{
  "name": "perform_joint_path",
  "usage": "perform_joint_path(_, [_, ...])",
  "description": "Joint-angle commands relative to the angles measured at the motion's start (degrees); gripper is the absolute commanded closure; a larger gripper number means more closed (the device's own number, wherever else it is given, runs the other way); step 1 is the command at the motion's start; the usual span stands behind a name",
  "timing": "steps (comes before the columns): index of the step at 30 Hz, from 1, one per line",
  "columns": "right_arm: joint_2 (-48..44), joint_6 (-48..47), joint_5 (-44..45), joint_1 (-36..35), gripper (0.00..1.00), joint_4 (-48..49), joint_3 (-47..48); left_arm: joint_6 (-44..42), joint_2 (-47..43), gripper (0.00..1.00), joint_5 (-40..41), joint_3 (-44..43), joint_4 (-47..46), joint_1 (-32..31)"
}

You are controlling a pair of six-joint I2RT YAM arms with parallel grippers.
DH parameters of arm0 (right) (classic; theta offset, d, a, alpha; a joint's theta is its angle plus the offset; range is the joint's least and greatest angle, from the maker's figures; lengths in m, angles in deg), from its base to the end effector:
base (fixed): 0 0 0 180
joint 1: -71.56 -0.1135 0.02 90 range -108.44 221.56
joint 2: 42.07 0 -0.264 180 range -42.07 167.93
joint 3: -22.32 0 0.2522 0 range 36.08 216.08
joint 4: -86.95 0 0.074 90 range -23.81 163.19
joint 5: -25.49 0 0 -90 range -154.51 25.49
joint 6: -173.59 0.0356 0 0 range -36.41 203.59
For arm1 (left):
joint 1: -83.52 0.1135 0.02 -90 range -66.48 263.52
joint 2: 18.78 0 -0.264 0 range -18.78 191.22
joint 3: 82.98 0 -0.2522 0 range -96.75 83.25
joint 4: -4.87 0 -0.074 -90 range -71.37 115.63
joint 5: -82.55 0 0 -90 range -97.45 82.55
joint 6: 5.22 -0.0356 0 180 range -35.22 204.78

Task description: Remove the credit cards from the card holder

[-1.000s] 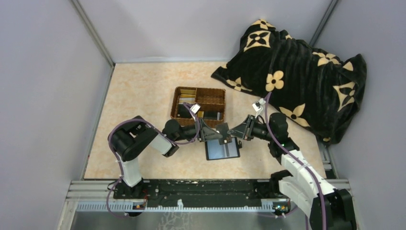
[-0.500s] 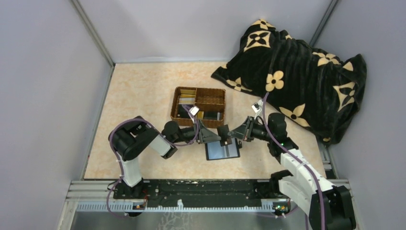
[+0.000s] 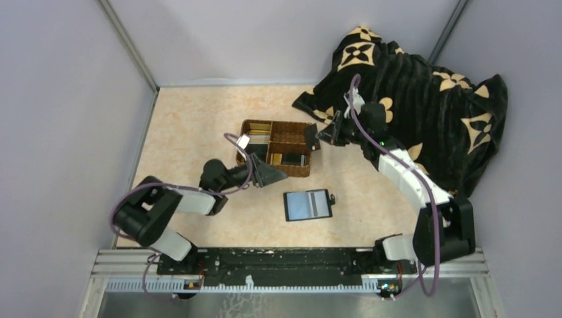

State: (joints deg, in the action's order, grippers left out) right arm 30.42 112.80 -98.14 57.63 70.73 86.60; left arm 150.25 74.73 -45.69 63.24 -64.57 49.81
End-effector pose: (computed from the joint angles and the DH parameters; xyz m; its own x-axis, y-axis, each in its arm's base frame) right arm 0.2714 0.0876 0.2864 -0.6870 0.2482 -0.6829 -0.4062 0.6480 0.6442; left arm 0.2072 -0.1647 0.1764 -0.8000 -0.3252 -0.5042 0.5193 0.0455 -0.8534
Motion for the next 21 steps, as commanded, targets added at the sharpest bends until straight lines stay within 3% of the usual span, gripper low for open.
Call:
perform_joint_path(1, [7.3, -6.2, 12.8, -4.8, 1.0, -6.2, 12.5, -18.9, -12.4, 0.35, 1.4, -7.4, 26.9, 0.2])
perform_joint_path(4, [13.7, -7.8, 20.6, -9.5, 1.0, -11.4, 21.6, -30.8, -20.2, 0.32, 9.4, -13.5, 47.6, 0.3])
perform_joint_path(8, [20.8, -7.4, 25.3, -13.5, 1.0, -15.4, 30.5, -35.8, -25.1, 0.02, 20.3, -17.9, 61.3, 1.0])
perform_joint_path(14, [28.2, -7.9, 31.9, -20.2, 1.0, -21.1, 38.2, -36.0, -29.1, 0.01, 32.4, -17.6, 68.6, 1.0])
perform_joint_path(21, [28.7, -3.2, 34.7, -24.0, 1.0, -19.3, 32.4, -35.8, -33.1, 0.01, 46.2, -16.5, 75.4, 1.0])
